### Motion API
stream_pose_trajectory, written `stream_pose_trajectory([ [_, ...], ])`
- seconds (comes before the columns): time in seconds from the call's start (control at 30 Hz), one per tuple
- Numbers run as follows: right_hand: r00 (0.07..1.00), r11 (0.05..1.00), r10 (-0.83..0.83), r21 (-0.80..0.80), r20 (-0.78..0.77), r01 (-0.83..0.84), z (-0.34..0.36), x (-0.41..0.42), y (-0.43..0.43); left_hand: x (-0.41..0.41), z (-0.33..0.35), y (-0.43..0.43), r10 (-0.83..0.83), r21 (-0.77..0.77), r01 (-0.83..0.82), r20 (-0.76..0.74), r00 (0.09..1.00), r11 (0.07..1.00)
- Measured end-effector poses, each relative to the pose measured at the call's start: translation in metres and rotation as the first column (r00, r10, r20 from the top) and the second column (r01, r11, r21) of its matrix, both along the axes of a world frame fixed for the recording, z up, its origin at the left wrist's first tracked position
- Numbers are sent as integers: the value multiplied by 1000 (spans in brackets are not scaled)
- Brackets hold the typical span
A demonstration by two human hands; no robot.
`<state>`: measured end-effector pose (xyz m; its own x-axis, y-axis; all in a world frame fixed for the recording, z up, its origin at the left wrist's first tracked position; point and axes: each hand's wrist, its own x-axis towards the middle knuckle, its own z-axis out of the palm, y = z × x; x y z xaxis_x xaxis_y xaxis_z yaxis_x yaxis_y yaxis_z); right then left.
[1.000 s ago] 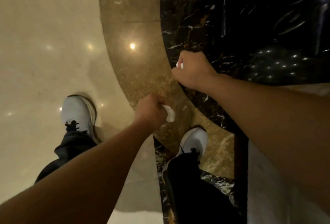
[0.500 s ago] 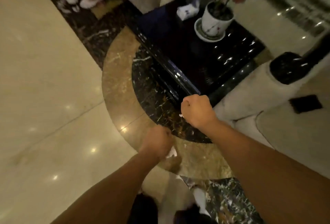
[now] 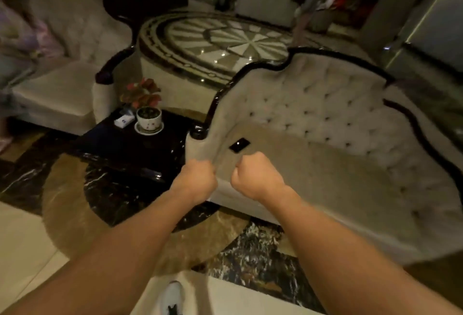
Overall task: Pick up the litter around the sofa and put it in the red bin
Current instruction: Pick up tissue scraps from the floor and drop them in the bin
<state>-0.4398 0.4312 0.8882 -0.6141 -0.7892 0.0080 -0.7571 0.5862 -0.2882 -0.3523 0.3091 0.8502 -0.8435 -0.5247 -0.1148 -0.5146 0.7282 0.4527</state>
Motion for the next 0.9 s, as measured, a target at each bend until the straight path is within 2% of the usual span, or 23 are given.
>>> stream_pose_trajectory([
  [0.1, 985, 985, -165, 47, -46, 167, 35, -3, 100, -28, 41, 87, -170, -116, 174, 47, 984, 978],
  [0.23, 914, 914, -394, 57, -100, 401, 66, -16, 218, -62, 82, 183, -409, -194, 397, -22, 912, 897],
  [0.43, 756, 766, -624, 35, -199, 642, 95, -25, 367, -124, 117, 301, -642, -249, 615, -39, 766, 748],
  [0.47, 703, 715, -671, 45, -235, 698, 97, -27, 400, -145, 120, 331, -696, -251, 666, -48, 717, 703],
  [0.57, 662, 664, -704, 91, -256, 742, 99, -32, 435, -178, 122, 356, -737, -274, 701, -49, 674, 659],
  [0.63, 578, 578, -774, 86, -258, 812, 98, -43, 465, -206, 124, 385, -784, -232, 755, -64, 618, 614],
  [0.73, 484, 481, -839, 74, -249, 873, 98, -58, 500, -242, 128, 422, -855, -190, 837, -34, 517, 513],
  [0.9, 343, 352, -913, -1, -222, 936, 97, -86, 544, -301, 125, 496, -947, -157, 934, -87, 310, 320],
])
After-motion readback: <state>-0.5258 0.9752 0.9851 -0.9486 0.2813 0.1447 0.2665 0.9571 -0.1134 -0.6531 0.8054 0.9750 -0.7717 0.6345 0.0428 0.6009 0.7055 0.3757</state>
